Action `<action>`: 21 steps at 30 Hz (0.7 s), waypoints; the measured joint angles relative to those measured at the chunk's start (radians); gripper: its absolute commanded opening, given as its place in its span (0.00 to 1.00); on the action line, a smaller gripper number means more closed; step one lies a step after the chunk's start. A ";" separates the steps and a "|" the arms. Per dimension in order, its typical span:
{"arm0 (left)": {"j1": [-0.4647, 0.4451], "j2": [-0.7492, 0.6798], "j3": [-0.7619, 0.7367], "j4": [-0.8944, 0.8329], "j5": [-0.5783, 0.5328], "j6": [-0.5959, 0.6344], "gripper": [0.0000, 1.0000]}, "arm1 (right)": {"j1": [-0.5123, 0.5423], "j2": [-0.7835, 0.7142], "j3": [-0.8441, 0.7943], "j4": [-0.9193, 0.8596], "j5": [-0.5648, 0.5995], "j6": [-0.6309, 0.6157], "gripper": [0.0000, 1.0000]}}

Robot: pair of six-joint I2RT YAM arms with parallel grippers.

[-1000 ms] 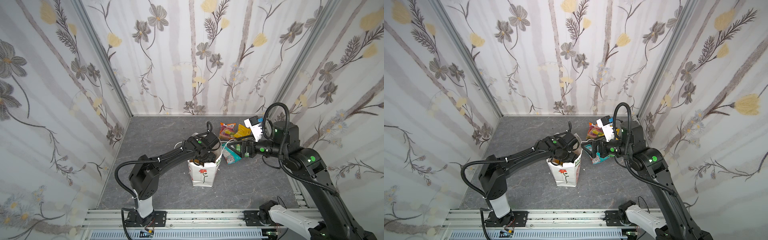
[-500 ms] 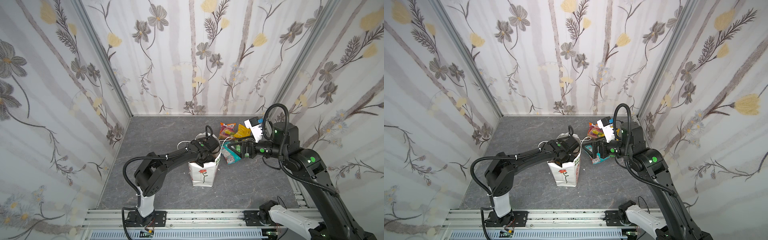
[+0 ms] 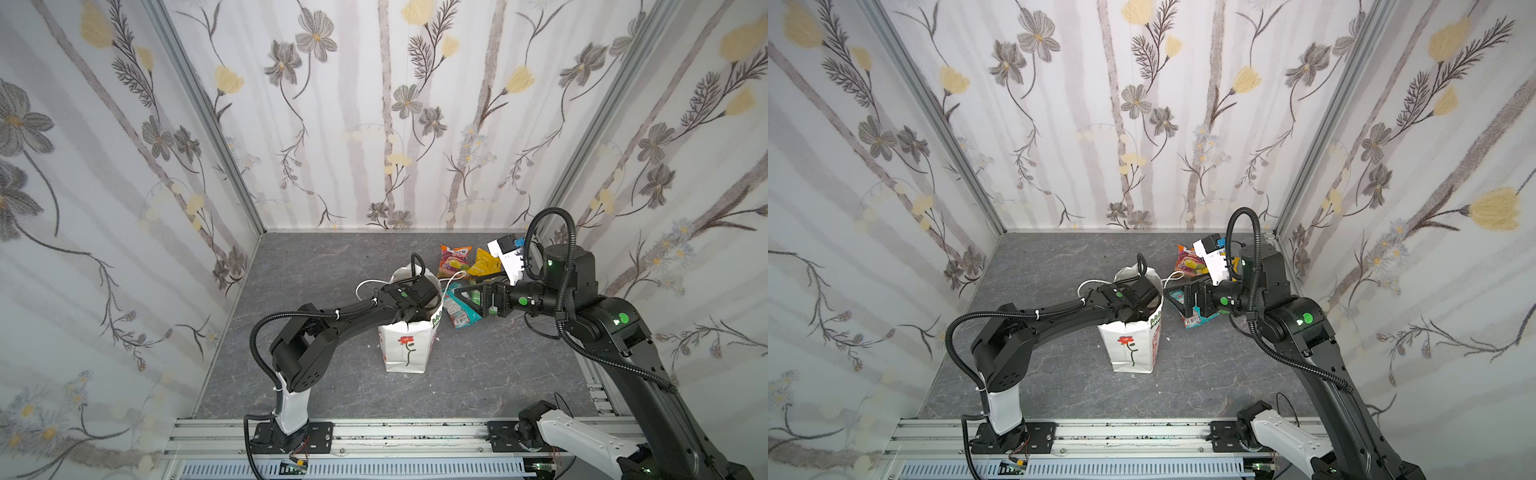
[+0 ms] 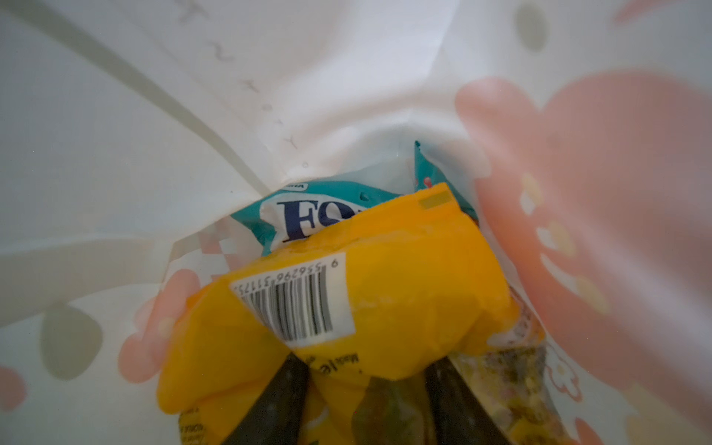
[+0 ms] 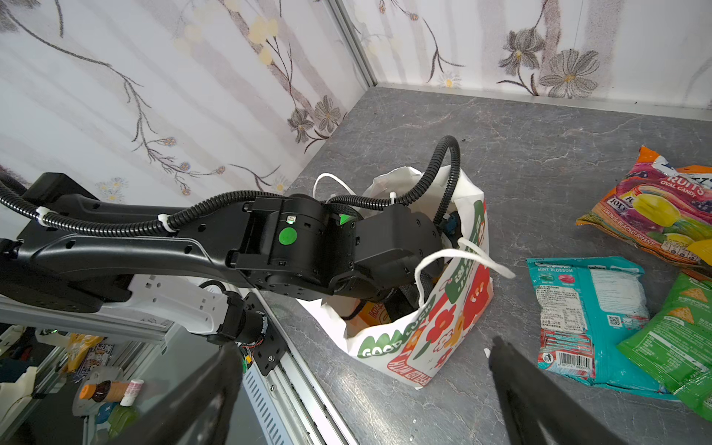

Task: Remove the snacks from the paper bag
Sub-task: 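Reach the left gripper deep into the bag and close on the yellow pack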

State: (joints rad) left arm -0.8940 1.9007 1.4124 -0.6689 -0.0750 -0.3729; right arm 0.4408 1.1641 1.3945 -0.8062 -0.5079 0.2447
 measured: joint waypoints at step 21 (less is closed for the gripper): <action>0.003 -0.052 0.007 -0.024 0.013 0.000 0.00 | 0.000 -0.001 0.000 0.000 0.021 0.000 0.99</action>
State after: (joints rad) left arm -0.8909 1.8484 1.4193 -0.6933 -0.0624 -0.3733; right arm 0.4408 1.1633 1.3945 -0.8062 -0.4870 0.2451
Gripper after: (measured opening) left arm 0.050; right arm 0.994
